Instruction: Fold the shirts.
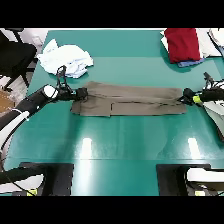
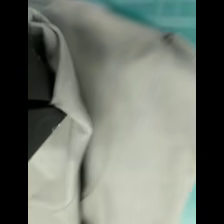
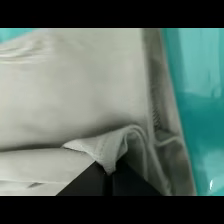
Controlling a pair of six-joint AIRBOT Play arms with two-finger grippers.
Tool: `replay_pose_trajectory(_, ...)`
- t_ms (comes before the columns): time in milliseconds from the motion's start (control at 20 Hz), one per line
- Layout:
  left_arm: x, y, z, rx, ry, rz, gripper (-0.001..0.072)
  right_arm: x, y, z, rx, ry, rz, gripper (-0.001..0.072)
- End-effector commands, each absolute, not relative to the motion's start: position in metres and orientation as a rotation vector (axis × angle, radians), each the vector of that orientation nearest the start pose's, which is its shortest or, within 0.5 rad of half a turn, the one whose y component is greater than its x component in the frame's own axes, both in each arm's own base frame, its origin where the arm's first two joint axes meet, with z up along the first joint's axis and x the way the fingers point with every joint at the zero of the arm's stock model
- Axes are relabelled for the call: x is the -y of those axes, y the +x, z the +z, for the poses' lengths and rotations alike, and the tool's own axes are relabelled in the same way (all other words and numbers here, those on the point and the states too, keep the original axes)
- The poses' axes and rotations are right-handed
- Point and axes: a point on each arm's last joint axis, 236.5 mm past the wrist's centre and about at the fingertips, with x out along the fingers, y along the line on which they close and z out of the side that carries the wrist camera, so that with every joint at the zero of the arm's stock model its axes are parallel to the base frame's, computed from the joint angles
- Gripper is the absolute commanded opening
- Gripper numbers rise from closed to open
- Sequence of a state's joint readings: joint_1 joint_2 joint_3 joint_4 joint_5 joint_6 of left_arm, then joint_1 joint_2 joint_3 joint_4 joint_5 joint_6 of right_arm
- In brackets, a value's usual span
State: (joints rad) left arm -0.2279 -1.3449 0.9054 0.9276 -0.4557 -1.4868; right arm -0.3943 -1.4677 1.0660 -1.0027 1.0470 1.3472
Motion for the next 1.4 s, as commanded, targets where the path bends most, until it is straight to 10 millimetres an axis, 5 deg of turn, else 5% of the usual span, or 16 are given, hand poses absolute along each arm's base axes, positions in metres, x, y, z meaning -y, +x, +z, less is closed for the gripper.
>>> replay_pose_trajectory(0,0.152,0.465,-0.027,-0.825,-0.467,-0.19,0.0027,0.057,0.399,-0.079,-1.283,0.66,0.001,0.0071)
replay_pose_trajectory(50,0.149,0.47,-0.026,-0.803,-0.468,-0.179,0.0028,0.06,0.399,-0.077,-1.275,0.664,-0.004,0.0186)
replay_pose_trajectory(200,0.129,0.479,-0.021,-0.77,-0.469,-0.143,0.003,0.085,0.397,-0.057,-1.206,0.623,-0.013,0.0239)
replay_pose_trajectory(250,0.122,0.48,-0.019,-0.769,-0.466,-0.138,0.0218,0.098,0.396,-0.046,-1.17,0.625,-0.037,0.0283)
replay_pose_trajectory(300,0.119,0.48,-0.016,-0.777,-0.474,-0.139,0.058,0.11,0.394,-0.035,-1.137,0.629,-0.061,0.0358)
replay_pose_trajectory(350,0.119,0.479,-0.011,-0.784,-0.475,-0.149,0.0667,0.118,0.391,-0.03,-1.121,0.628,-0.073,0.0425)
replay_pose_trajectory(500,0.122,0.479,0.018,-0.747,-0.445,-0.189,0.0663,0.104,0.375,-0.035,-1.184,0.705,0.038,0.0535)
replay_pose_trajectory(550,0.121,0.479,0.031,-0.722,-0.444,-0.195,0.0588,0.097,0.369,-0.038,-1.21,0.744,0.095,0.059)
replay_pose_trajectory(600,0.121,0.478,0.04,-0.702,-0.436,-0.201,0.0535,0.091,0.366,-0.042,-1.226,0.781,0.138,0.0595)
replay_pose_trajectory(750,0.124,0.471,0.059,-0.681,-0.409,-0.233,0.0538,0.089,0.362,-0.063,-1.242,0.856,0.223,0.0634)
replay_pose_trajectory(1000,0.133,0.455,0.052,-0.752,-0.385,-0.278,0.0538,0.069,0.373,-0.077,-1.193,1.06,0.377,0.0634)
replay_pose_trajectory(1350,0.139,0.45,0.05,-0.778,-0.419,-0.293,0.0538,0.026,0.407,-0.096,-1.173,1.06,0.418,0.0627)
